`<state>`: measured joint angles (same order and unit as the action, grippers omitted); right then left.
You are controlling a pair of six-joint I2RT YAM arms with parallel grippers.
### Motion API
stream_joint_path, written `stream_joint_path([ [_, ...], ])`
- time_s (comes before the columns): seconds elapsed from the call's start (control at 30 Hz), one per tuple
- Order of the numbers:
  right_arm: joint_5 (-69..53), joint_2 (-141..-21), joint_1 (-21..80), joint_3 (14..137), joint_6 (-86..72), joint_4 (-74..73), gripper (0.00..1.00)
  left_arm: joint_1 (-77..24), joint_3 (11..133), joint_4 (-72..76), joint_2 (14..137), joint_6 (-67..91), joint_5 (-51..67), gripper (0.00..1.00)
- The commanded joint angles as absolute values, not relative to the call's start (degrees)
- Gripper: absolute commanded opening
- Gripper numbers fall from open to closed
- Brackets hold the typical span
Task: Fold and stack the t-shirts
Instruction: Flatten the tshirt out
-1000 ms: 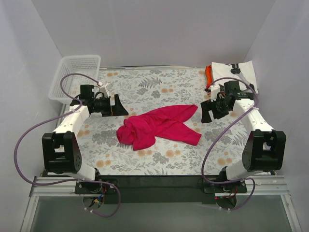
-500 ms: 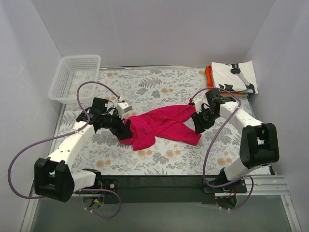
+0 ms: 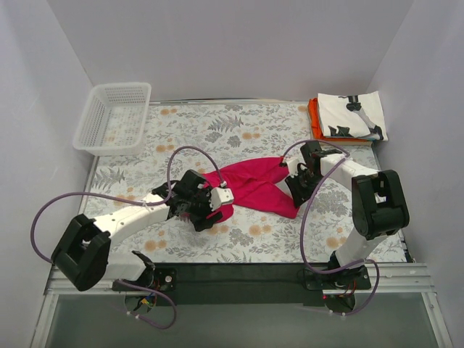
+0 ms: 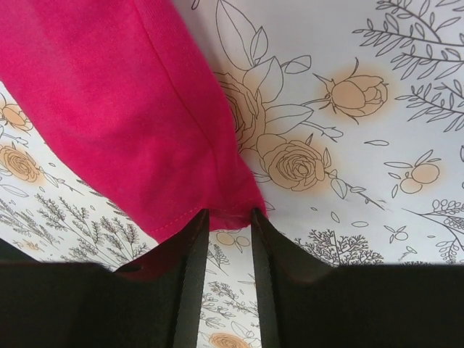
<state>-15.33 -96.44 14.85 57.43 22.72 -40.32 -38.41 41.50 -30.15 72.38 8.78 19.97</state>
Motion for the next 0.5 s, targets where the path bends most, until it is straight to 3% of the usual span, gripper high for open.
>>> stream_joint_path([
  [0.0, -16.1, -97.3, 15.6, 55.0, 23.3, -39.3, 0.27, -39.2, 38.8, -22.5, 76.1, 8.6, 12.0, 0.58],
  [0.17, -16.3, -96.1, 15.5, 54.5, 23.8, -39.8, 0.01, -39.7, 36.8, -22.0, 77.3, 8.9, 10.2, 0.42],
  [0.2, -16.3, -95.5, 15.6, 54.5, 24.0, -40.2, 0.01, -39.9, 36.2, -22.7, 77.1, 8.9, 10.1, 0.38],
  [0.23, -16.3, -94.9, 15.5, 54.7, 24.4, -40.4, 0.01, -39.8, 36.2, -23.2, 76.5, 9.3, 10.2, 0.25],
  [0.33, -15.4, -92.6, 15.5, 56.0, 25.0, -41.3, 0.01, -39.6, 38.0, -26.0, 75.2, 11.9, 10.1, 0.01],
  [0.47, -12.1, -88.2, 13.8, 60.2, 27.0, -42.8, 0.01, -35.9, 45.8, -30.8, 71.5, 16.0, 14.3, 0.0],
])
